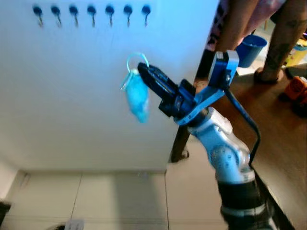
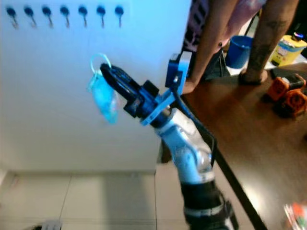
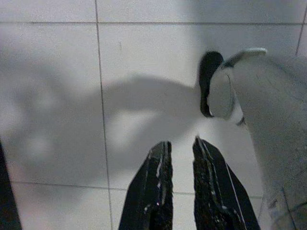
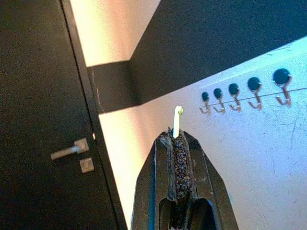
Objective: Hang keys on a hook
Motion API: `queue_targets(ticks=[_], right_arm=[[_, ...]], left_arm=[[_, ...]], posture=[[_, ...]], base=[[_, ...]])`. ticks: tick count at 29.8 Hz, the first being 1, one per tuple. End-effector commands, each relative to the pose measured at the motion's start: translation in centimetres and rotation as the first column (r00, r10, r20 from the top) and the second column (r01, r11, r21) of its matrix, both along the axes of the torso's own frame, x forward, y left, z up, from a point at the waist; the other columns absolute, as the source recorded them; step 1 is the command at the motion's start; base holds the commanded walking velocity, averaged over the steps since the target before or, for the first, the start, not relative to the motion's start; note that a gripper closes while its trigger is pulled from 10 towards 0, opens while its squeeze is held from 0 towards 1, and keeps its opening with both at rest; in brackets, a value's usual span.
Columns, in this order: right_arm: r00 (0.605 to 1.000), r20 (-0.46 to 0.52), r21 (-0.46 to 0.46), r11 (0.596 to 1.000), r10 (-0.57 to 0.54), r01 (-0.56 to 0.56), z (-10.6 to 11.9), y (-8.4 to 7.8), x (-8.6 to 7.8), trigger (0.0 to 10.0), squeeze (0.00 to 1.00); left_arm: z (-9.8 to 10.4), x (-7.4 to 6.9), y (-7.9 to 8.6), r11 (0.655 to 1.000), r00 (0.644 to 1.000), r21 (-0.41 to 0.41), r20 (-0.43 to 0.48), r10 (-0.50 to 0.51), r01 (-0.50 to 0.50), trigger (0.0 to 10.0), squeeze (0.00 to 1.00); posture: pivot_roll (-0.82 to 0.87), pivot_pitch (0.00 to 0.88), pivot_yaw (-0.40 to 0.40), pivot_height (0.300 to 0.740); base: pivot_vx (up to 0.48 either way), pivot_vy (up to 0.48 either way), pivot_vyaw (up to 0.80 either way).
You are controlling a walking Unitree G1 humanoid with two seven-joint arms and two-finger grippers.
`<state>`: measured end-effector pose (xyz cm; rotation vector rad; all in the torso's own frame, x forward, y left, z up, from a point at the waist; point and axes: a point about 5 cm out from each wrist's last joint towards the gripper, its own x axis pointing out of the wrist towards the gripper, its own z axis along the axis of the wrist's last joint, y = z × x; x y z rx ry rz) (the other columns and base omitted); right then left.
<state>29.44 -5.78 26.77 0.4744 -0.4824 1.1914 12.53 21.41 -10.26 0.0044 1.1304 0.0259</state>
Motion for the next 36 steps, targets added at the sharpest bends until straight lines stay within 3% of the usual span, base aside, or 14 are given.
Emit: queue_targets(ticks=[1, 19, 30, 36], right_arm=[[1.000, 0.017, 0.007, 1.000, -0.006, 0.006, 0.2, -0.7, -0.3, 10.0, 0.00], [0.999, 0.012, -0.003, 1.000, 0.029, -0.029, 0.0, -1.0, -1.0, 10.0, 0.00], [0.990, 0.021, 0.004, 0.990, 0.142, -0.142, -0.2, -1.1, -2.3, 10.0, 0.00], [0.990, 0.009, 0.026, 0.989, 0.143, -0.144, -0.4, -1.3, -2.5, 10.0, 0.00]], left_arm=[[-0.3, -0.7, -0.4, 1.000, 1.000, -0.008, -0.024, -0.014, 0.014, 10.0, 0.00], [-0.3, -0.4, -0.7, 1.000, 1.000, -0.017, -0.019, -0.018, 0.017, 10.0, 0.00], [-0.1, 0.0, -0.6, 1.000, 1.000, -0.019, -0.008, -0.010, 0.010, 10.0, 0.00], [-0.2, 0.0, -0.8, 1.000, 1.000, -0.020, -0.007, -0.018, 0.018, 10.0, 0.00]], posture=[[-0.03, 0.033, 0.077, 0.740], [-0.05, 0.041, 0.083, 0.740], [-0.06, 0.039, 0.079, 0.740], [-0.06, 0.037, 0.076, 0.740]], base=[[0.334, 0.000, 0.00], [0.329, 0.000, 0.00], [0.000, 0.000, 0.00], [0.000, 0.000, 0.00]])
